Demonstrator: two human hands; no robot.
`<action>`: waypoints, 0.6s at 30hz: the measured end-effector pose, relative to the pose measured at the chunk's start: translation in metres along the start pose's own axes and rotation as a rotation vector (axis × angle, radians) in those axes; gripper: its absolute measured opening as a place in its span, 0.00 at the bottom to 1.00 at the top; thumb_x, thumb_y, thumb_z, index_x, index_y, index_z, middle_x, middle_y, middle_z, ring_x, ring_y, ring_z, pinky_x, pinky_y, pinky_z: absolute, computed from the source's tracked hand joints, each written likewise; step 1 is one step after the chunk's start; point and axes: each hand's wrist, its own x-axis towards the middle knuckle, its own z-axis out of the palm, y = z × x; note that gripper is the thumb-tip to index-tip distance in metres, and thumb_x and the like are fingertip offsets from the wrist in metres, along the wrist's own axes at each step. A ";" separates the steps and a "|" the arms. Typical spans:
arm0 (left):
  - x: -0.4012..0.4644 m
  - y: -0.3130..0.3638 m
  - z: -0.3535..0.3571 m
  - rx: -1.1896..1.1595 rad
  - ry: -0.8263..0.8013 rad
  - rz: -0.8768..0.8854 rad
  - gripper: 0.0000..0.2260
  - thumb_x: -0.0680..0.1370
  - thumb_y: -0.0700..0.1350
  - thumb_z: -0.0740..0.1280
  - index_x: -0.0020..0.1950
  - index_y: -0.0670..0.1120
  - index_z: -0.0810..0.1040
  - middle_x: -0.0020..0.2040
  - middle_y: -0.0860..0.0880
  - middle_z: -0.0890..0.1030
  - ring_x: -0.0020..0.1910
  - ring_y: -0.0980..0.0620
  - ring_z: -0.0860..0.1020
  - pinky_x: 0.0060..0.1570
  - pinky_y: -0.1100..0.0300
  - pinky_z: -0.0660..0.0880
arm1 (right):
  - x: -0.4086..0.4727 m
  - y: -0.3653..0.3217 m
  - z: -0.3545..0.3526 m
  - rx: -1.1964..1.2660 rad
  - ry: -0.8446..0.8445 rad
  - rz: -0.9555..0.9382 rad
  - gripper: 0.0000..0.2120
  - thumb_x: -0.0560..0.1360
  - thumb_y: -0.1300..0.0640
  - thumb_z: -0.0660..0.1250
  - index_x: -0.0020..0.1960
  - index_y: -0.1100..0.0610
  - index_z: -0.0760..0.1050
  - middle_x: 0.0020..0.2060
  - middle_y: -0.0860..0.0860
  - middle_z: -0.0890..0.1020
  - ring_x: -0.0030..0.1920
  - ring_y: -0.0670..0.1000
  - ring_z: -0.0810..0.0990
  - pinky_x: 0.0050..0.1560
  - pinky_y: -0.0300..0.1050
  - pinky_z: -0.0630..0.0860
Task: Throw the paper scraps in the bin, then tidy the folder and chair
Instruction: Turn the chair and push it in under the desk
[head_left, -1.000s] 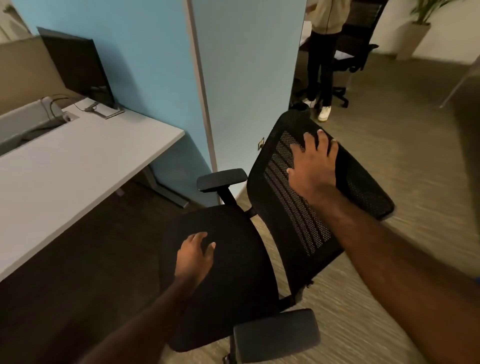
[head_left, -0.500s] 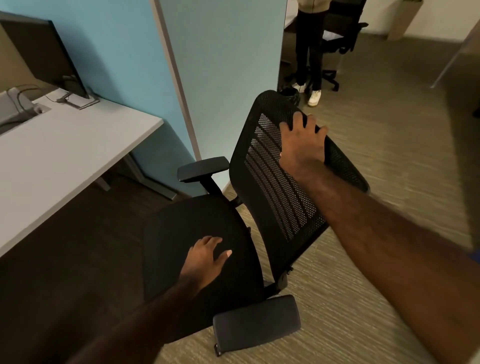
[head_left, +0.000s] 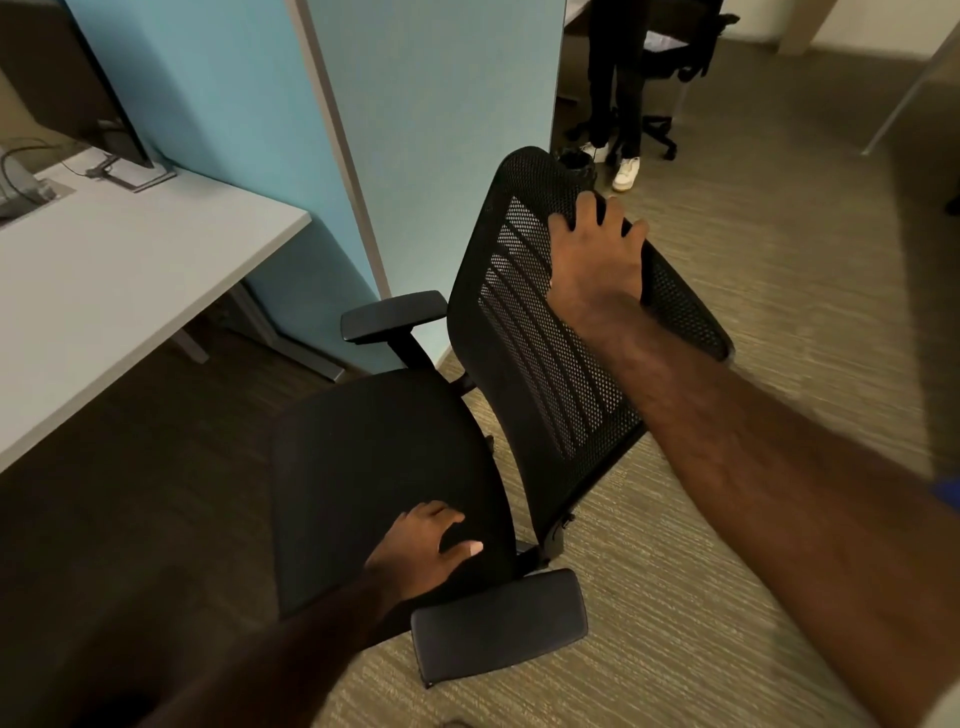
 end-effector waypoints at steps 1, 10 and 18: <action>0.000 0.001 0.002 0.001 -0.018 0.002 0.33 0.75 0.74 0.55 0.73 0.57 0.71 0.73 0.55 0.73 0.71 0.56 0.70 0.69 0.55 0.68 | -0.001 0.000 0.001 0.000 0.000 -0.001 0.36 0.73 0.53 0.77 0.78 0.55 0.68 0.79 0.61 0.63 0.78 0.67 0.64 0.73 0.70 0.67; -0.008 0.008 0.015 -0.017 -0.110 -0.001 0.34 0.75 0.75 0.57 0.71 0.55 0.74 0.68 0.55 0.76 0.67 0.57 0.74 0.66 0.56 0.72 | -0.007 0.002 -0.002 0.006 -0.002 -0.013 0.35 0.76 0.56 0.74 0.80 0.55 0.66 0.80 0.62 0.62 0.80 0.67 0.61 0.75 0.70 0.65; -0.016 0.019 0.032 -0.155 -0.333 -0.079 0.40 0.66 0.77 0.67 0.71 0.55 0.75 0.63 0.54 0.82 0.58 0.60 0.80 0.59 0.57 0.79 | -0.011 0.004 0.000 0.009 0.004 -0.007 0.34 0.75 0.58 0.74 0.79 0.55 0.67 0.80 0.62 0.62 0.80 0.68 0.61 0.75 0.71 0.64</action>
